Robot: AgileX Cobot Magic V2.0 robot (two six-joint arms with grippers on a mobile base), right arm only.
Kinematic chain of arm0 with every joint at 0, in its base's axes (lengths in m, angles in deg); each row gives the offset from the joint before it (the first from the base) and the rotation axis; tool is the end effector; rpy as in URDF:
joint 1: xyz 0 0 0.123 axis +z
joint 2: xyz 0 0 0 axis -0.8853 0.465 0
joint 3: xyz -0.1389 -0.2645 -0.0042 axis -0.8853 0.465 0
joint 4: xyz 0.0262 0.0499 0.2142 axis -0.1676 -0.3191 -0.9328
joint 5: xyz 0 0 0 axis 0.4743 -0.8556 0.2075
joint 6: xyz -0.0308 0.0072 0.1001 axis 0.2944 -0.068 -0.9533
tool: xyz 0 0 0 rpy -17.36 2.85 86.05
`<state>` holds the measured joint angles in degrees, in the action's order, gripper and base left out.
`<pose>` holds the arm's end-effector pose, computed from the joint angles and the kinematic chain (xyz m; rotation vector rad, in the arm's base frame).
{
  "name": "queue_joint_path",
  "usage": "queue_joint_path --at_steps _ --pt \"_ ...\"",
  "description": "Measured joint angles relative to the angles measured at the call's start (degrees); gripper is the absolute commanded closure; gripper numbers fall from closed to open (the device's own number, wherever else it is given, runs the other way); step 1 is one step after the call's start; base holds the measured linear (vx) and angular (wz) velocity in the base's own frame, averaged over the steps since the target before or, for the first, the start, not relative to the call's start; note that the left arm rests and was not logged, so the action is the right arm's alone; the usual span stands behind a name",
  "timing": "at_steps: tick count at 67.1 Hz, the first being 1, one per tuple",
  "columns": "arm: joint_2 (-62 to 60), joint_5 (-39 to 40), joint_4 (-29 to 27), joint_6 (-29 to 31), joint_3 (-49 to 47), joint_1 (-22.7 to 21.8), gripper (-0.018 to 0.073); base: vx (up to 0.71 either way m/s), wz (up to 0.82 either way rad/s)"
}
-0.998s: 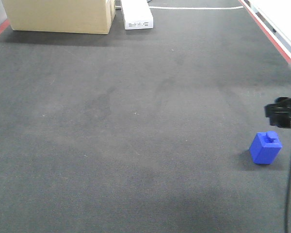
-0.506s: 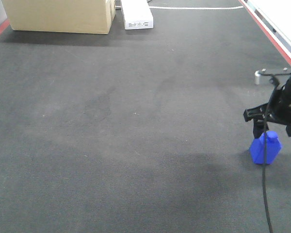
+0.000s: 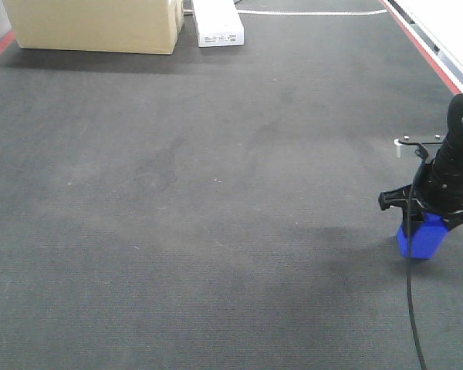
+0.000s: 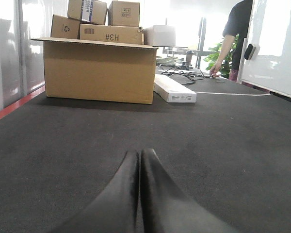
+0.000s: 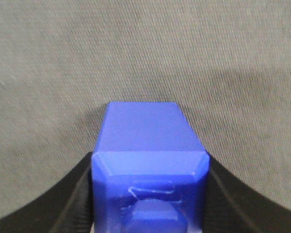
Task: Pour parts from conveyor to right shelf
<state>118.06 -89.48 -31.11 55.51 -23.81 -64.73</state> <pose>0.3560 -0.0215 0.2123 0.0302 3.0422 -0.0968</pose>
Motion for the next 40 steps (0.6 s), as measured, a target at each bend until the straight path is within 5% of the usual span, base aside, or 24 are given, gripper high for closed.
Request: queue_joint_path --at_steps 6,23,40 --pt "-1.0 0.9 0.0 0.0 0.0 0.0 0.0575 0.00 0.00" --pt "-14.2 8.3 -1.0 0.1 5.0 0.0 0.0568 0.00 0.00" --pt "-32.6 21.4 -7.0 6.0 21.2 0.0 0.0568 0.00 0.00"
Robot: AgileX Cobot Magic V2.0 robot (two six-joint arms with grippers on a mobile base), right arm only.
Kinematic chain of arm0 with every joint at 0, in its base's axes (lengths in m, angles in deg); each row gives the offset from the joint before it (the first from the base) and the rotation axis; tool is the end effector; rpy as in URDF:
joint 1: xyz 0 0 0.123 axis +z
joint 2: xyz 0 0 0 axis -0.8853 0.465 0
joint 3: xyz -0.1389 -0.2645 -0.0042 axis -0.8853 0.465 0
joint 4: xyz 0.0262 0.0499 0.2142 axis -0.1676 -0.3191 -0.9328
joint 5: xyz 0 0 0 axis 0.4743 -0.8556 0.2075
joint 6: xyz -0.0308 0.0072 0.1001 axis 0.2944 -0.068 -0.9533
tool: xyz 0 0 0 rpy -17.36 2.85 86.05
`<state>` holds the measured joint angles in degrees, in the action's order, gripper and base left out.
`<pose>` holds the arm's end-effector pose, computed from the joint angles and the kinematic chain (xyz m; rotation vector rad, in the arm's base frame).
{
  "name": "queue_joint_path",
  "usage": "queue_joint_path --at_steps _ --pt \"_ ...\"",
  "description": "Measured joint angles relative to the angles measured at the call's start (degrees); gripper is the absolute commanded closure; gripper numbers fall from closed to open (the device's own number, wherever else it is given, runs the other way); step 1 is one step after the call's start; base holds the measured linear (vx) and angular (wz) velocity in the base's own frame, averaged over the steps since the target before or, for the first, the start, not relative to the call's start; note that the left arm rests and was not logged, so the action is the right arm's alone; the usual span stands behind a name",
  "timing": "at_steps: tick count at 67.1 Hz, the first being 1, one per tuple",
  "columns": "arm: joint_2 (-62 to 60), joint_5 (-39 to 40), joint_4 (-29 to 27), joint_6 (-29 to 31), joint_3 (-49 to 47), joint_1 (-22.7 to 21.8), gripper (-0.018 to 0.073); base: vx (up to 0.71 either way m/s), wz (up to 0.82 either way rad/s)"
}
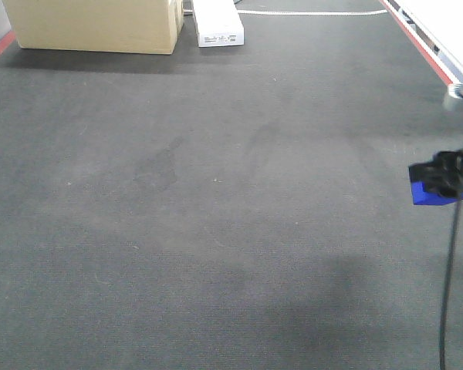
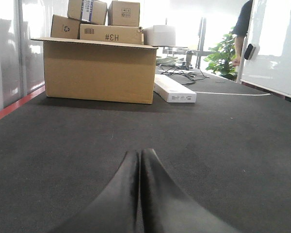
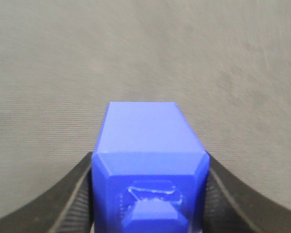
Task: Pour parts from conveyor to right shelf
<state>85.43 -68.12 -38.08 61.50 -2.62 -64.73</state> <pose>0.2567 -0.0077 0.3092 -0.0268 2.4690 -0.0027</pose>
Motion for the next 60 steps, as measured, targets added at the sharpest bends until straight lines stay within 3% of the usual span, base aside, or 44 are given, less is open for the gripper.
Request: queue_joint_path --at_steps 17,60 --pt "-17.4 8.2 -8.4 6.1 14.5 0.0 0.0568 0.00 0.00" --pt "-63.0 13.1 -11.3 8.5 38.5 0.0 0.0561 0.00 0.00"
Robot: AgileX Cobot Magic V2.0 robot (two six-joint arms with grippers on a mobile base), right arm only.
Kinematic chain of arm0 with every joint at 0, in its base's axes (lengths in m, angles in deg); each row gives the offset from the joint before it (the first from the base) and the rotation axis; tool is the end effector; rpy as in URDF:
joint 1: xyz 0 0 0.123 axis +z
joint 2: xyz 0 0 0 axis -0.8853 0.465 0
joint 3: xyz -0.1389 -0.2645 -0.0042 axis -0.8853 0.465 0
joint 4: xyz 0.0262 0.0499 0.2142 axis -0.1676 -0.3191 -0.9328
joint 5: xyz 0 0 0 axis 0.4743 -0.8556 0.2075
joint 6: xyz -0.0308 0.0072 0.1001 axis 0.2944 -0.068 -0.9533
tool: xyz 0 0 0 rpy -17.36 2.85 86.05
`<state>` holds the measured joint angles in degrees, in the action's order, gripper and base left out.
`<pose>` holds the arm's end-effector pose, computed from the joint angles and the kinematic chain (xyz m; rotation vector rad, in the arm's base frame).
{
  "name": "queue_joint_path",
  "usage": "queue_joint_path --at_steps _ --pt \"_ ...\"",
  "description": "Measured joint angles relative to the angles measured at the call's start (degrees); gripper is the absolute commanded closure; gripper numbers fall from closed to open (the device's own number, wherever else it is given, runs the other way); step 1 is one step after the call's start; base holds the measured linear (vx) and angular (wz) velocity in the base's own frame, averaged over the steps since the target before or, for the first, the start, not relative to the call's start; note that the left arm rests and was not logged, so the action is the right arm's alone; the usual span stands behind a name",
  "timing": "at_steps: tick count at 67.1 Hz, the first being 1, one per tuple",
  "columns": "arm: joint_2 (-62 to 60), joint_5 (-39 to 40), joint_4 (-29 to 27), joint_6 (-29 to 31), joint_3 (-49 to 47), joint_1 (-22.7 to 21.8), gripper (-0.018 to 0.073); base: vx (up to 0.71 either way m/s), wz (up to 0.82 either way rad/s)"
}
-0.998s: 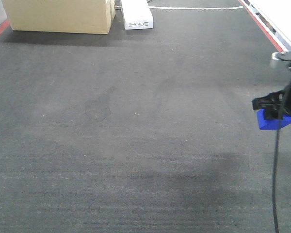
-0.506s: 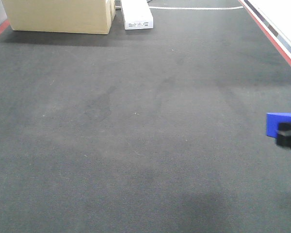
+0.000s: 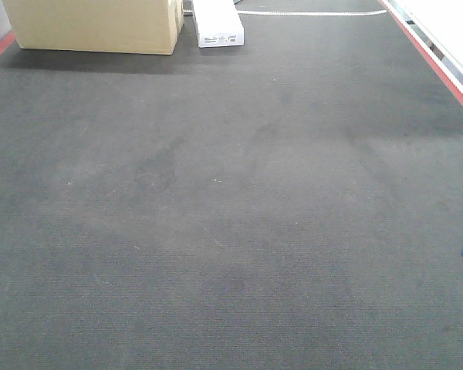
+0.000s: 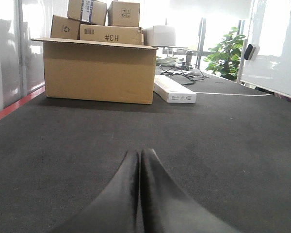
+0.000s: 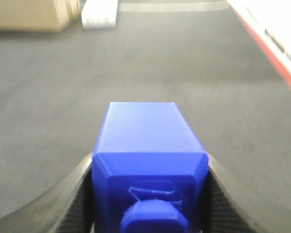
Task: Pour parts from conveyor to right shelf
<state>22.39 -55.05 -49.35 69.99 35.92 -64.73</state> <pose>0.0361 0.0092 0.2733 -0.0487 1.8014 0.0504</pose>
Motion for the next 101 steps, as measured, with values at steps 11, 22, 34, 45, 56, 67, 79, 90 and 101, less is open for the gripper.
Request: queue_joint_path --at_steps 11,22,34,45,56,67,79,90,101 --pt "-7.5 4.9 0.1 0.3 3.9 0.0 0.0560 0.00 0.00" --pt "-9.0 8.0 0.3 0.4 6.6 0.0 0.0560 0.00 0.00" --pt "-9.0 8.5 0.2 0.4 6.7 0.0 0.0560 0.00 0.00" --pt "-9.0 8.7 0.2 0.4 6.7 0.0 0.0560 0.00 0.00" --pt "-9.0 8.7 0.2 0.4 6.7 0.0 0.0560 0.00 0.00" --pt "-9.0 8.7 0.2 0.4 6.7 0.0 0.0560 0.00 0.00" --pt "-9.0 8.7 0.2 0.4 6.7 0.0 0.0560 0.00 0.00" --pt "-9.0 8.8 0.2 0.4 6.7 0.0 0.0560 -0.04 -0.01" --pt "-9.0 8.8 0.2 0.4 6.7 0.0 0.0560 -0.16 -0.04"
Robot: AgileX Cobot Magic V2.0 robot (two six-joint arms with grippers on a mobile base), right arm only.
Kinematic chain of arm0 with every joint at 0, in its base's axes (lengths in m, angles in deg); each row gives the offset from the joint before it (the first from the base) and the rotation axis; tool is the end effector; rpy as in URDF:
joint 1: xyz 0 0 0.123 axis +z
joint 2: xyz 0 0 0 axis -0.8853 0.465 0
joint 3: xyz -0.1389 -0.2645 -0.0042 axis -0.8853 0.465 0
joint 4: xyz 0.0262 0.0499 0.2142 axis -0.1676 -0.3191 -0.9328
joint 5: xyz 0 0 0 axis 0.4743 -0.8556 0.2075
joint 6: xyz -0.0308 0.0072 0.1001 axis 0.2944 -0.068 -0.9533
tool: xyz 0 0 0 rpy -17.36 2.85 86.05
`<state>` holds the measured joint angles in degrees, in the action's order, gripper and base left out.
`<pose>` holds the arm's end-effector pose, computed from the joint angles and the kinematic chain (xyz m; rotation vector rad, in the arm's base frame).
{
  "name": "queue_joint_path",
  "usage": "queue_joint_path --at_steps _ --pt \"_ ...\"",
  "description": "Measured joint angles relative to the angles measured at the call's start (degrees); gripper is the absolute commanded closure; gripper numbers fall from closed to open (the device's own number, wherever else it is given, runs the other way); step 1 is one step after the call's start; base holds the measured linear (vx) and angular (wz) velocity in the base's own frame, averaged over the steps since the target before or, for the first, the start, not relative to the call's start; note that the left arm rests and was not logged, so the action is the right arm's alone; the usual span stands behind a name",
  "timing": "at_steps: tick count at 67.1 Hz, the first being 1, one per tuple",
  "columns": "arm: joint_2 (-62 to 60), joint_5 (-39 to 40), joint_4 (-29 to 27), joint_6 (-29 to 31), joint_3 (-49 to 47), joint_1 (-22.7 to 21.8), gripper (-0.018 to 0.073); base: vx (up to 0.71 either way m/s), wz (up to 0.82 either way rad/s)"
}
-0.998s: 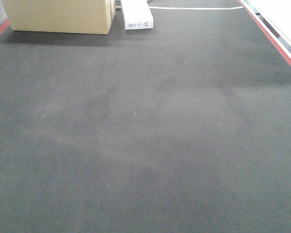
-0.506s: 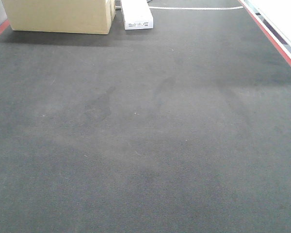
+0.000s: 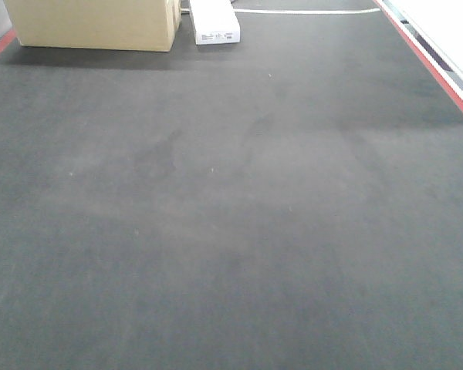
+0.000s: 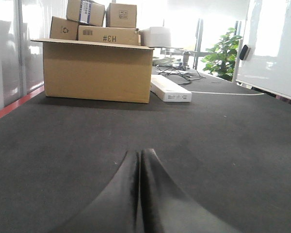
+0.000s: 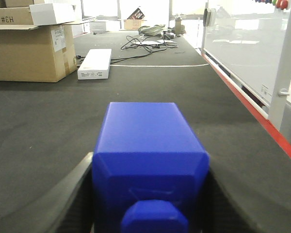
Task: Pour parts from conveyor to right shelf
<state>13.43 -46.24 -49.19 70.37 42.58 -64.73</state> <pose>0.0225 0.0060 0.2568 -0.0266 1.6126 0.0106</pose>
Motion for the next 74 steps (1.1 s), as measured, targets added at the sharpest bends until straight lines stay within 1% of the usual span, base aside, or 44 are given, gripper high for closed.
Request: queue_joint_path --at_steps 38,74 --pt "0.0 0.0 0.0 0.0 0.0 0.0 0.0560 -0.34 0.00" --pt "0.0 0.0 0.0 0.0 0.0 0.0 0.0560 -0.40 0.11"
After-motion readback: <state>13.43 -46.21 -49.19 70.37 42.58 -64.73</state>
